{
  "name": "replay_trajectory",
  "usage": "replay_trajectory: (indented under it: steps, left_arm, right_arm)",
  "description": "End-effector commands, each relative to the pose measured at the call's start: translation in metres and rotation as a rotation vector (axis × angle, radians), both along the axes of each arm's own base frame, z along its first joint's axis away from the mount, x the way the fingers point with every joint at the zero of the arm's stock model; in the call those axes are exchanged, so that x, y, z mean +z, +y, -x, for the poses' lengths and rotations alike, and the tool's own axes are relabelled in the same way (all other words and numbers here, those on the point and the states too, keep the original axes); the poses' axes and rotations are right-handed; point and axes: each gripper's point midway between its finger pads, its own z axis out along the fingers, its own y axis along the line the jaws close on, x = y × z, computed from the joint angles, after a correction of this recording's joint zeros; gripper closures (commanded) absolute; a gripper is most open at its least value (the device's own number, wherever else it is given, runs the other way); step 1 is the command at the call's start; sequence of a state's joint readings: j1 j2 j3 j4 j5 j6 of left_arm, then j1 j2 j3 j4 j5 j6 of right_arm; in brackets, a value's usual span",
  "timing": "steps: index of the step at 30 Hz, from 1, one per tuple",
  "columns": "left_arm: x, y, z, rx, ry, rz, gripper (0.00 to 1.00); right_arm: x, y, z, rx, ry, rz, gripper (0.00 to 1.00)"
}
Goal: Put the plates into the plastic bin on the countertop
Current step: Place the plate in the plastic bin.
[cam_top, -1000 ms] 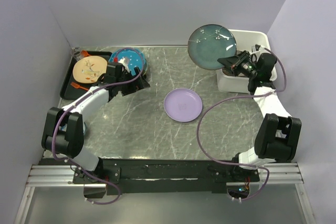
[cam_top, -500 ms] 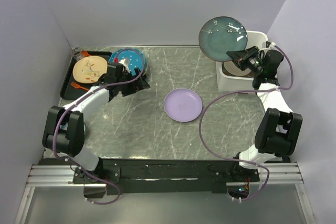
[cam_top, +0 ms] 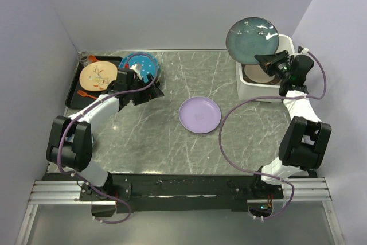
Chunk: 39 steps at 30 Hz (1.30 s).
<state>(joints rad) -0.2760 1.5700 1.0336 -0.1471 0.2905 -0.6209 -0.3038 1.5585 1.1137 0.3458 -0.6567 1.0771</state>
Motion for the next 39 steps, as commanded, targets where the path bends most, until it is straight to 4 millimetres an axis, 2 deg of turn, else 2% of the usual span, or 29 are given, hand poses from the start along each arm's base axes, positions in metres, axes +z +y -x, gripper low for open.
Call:
replay_trajectory:
  steps: [1,18,27,32,39]
  left_arm:
    - [0.011,-0.001,-0.003,-0.010,-0.045,0.004,0.01]
    - [0.003,0.000,0.000,-0.012,-0.032,-0.002,0.01]
    - [0.000,0.001,0.000,-0.009,-0.025,-0.008,0.01]
    - [-0.001,0.001,0.000,-0.011,-0.021,-0.010,0.01]
    - [-0.001,0.000,-0.001,-0.014,-0.017,-0.009,0.01]
  right_arm:
    - [0.075,-0.018,-0.008,-0.071,-0.274,0.061,1.00]
    - [0.056,-0.054,-0.026,-0.264,-0.289,0.042,1.00]
    - [0.036,-0.072,-0.031,-0.365,-0.277,0.015,1.00]
    - [0.027,-0.075,-0.037,-0.369,-0.264,0.014,1.00]
    - [0.006,-0.082,-0.042,-0.404,-0.219,0.019,1.00]
